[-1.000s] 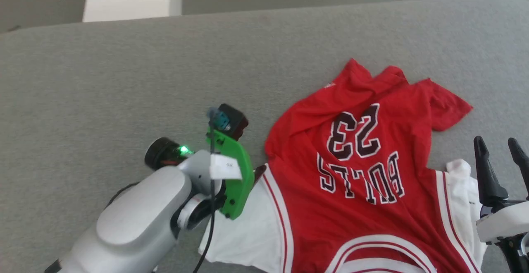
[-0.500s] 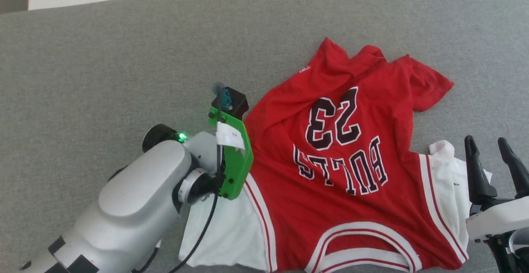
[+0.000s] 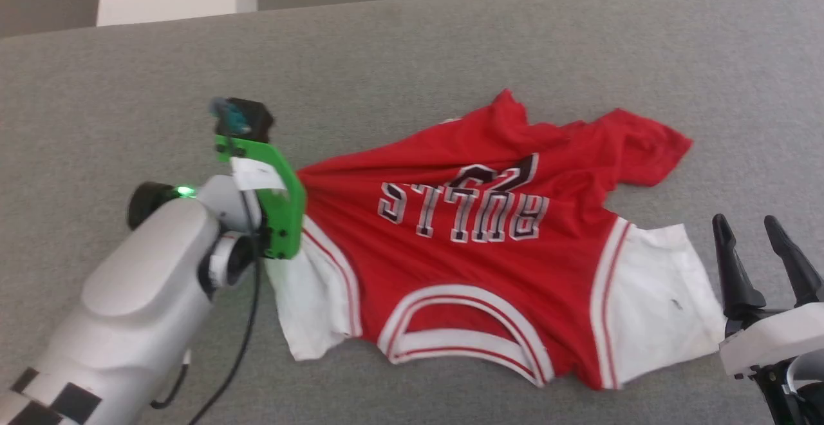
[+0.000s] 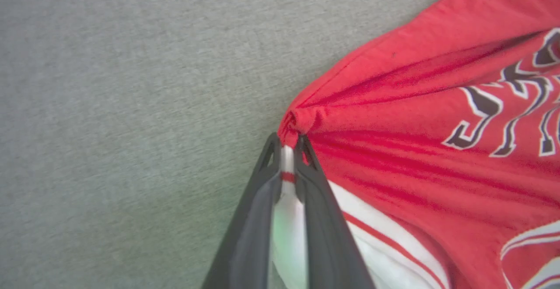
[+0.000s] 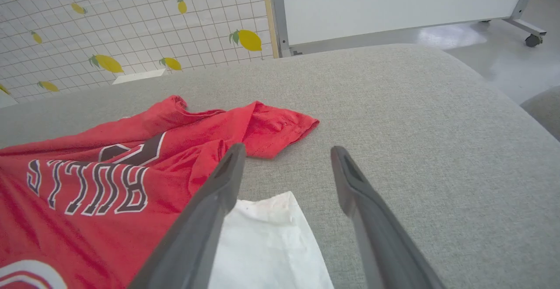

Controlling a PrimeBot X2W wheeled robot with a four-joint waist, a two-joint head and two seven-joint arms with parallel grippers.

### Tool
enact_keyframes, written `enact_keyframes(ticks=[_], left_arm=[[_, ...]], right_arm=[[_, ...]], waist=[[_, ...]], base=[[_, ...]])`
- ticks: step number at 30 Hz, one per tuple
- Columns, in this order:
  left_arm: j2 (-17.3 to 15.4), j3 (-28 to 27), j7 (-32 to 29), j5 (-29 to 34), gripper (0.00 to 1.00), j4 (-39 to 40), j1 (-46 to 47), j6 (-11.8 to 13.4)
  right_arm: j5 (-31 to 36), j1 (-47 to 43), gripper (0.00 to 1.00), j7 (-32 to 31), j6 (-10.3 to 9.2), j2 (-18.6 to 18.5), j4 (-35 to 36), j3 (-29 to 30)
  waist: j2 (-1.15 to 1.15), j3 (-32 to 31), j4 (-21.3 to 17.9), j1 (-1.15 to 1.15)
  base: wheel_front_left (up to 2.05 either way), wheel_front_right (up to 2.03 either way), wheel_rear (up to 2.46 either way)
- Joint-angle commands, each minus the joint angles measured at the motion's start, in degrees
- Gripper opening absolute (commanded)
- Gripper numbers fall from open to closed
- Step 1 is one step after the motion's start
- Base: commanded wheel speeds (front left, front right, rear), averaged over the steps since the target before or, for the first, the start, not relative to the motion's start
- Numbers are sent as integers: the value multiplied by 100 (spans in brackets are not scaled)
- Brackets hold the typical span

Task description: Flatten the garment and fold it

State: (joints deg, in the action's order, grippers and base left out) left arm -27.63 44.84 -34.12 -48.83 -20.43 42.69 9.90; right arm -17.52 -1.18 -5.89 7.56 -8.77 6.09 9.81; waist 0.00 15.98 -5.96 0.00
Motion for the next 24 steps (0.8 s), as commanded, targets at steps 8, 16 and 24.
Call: enact_keyframes(ticks=[8, 16, 24], left_arm=[[-189, -152, 516, 33, 100, -219, -61, -4], [-12, -508, 1833, 85, 100, -44, -516, 262], [-199, -788, 3193, 419, 100, 668, -1220, 665]], right_arm=[[14, 27, 100, -121, -8, 8, 84, -79], [-13, -12, 100, -203, -8, 39, 6, -105], [-60, -174, 100, -287, -8, 59, -23, -46]], waist=[[0, -75, 297, 0], [0, -481, 519, 0], [0, -936, 741, 0]], base=[[0, 0, 0], [0, 0, 0], [0, 0, 0]])
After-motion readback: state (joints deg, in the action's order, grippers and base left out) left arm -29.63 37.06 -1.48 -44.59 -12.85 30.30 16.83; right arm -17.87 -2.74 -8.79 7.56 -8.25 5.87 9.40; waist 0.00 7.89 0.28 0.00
